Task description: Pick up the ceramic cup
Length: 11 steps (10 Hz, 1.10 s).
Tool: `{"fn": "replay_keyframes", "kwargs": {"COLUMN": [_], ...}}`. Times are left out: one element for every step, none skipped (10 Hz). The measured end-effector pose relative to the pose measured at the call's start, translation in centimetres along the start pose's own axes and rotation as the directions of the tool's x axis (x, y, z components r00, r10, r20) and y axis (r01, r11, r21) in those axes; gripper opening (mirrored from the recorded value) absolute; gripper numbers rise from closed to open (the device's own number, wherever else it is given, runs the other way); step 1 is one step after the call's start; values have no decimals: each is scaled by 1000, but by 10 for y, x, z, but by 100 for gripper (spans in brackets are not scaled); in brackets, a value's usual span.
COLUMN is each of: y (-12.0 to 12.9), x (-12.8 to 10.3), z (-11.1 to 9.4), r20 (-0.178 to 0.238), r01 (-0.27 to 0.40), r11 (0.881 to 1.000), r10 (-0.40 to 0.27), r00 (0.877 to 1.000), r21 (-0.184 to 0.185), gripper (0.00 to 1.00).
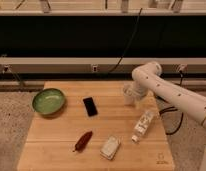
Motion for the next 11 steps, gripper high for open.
{"fn": "replay_keyframes", "kwargs": {"y": [-1, 0, 1, 0, -3, -7, -10, -17, -21, -24, -26], "x": [0, 0, 0, 1, 0, 0, 1, -1, -3, -5, -5], "z": [-1, -1, -2, -4, -9, -17, -28, -37, -40, -43, -49], "r20": [0, 0, -1, -3, -5, -6, -10, -14, -14, -12, -18], "r01": [2, 5, 6, 8, 14, 20, 27, 38, 51, 58, 69], "r11": [1000, 1000, 1000, 1000, 1000, 1000, 1000, 999, 999, 998, 998], "r10": [-2, -5, -6, -8, -14, -20, -27, -38, -51, -58, -69], "r00": [1000, 1000, 1000, 1000, 1000, 1000, 1000, 999, 999, 998, 997], "r21": [2, 1, -5, -2, -4, -2, -5, 0, 0, 3, -2], "gripper": [36, 24, 14, 5, 0, 0, 0, 0, 0, 0, 0]}}
